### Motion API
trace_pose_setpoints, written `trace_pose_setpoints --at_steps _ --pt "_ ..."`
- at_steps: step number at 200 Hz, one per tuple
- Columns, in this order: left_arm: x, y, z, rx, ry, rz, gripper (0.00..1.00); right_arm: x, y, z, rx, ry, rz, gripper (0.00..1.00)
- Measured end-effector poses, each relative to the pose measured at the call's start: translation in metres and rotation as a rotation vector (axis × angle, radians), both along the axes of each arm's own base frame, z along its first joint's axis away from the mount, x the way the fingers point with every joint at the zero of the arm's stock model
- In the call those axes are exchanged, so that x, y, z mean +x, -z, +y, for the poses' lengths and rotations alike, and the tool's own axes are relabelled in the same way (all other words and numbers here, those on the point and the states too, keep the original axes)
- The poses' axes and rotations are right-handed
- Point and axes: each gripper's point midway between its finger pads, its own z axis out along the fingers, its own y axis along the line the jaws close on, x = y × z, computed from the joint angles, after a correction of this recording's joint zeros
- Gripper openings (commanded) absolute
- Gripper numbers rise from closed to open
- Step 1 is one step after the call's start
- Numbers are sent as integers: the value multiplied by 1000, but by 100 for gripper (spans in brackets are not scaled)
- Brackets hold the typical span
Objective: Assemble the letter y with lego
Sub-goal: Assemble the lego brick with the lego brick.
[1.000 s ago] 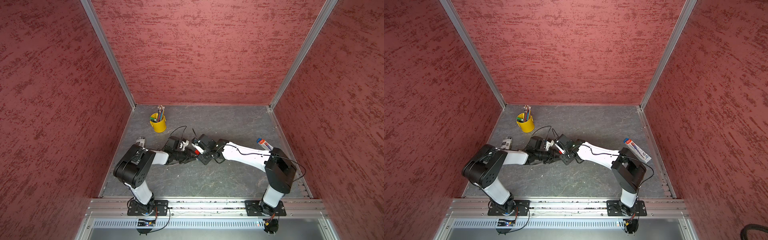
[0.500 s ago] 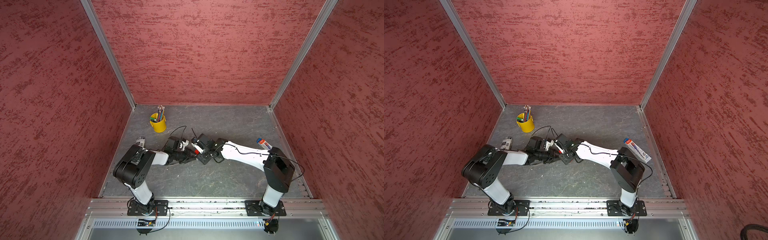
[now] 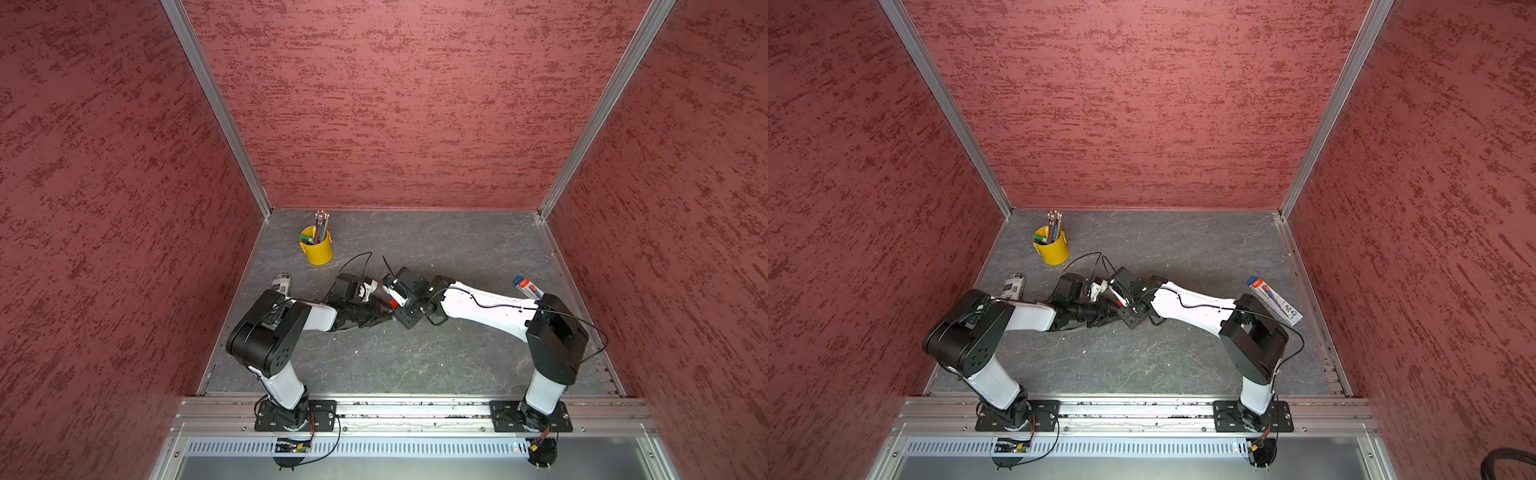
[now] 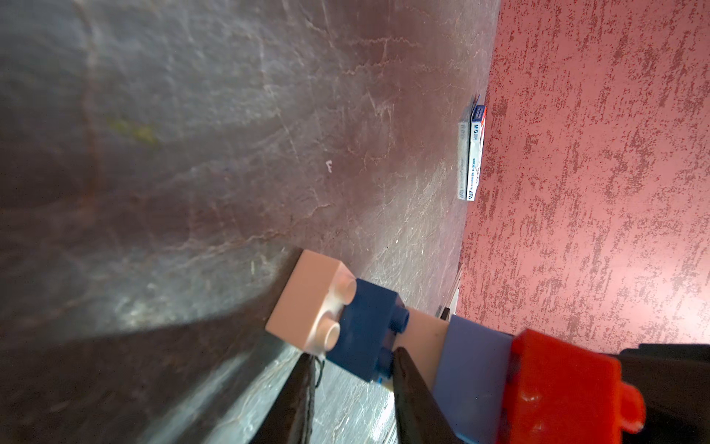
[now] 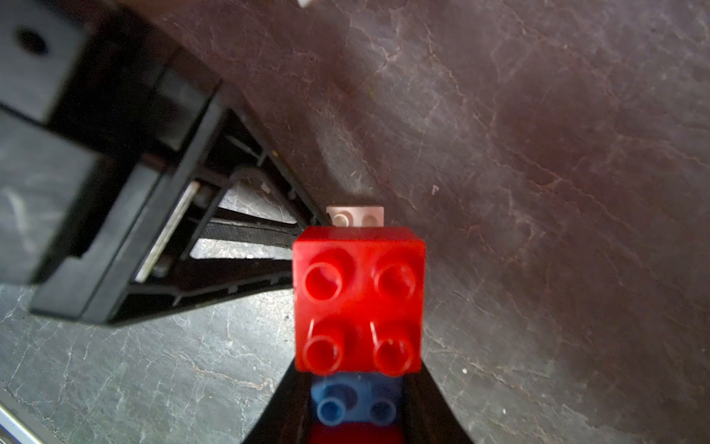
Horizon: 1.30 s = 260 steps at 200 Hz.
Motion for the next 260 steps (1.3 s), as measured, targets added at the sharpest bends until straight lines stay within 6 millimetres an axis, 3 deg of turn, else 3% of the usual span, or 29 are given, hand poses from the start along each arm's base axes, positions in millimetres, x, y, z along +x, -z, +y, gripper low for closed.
trace_pose_setpoints --at_steps 73,188,260 --pt "1 0 0 2 -3 -2 37 0 -1 0 0 -1 0 26" --pt "0 2 17 55 -61 30 51 1 -2 4 12 -9 -4 26" --pt "-1 1 54 117 -192 70 56 -2 0 3 0 -15 4 26"
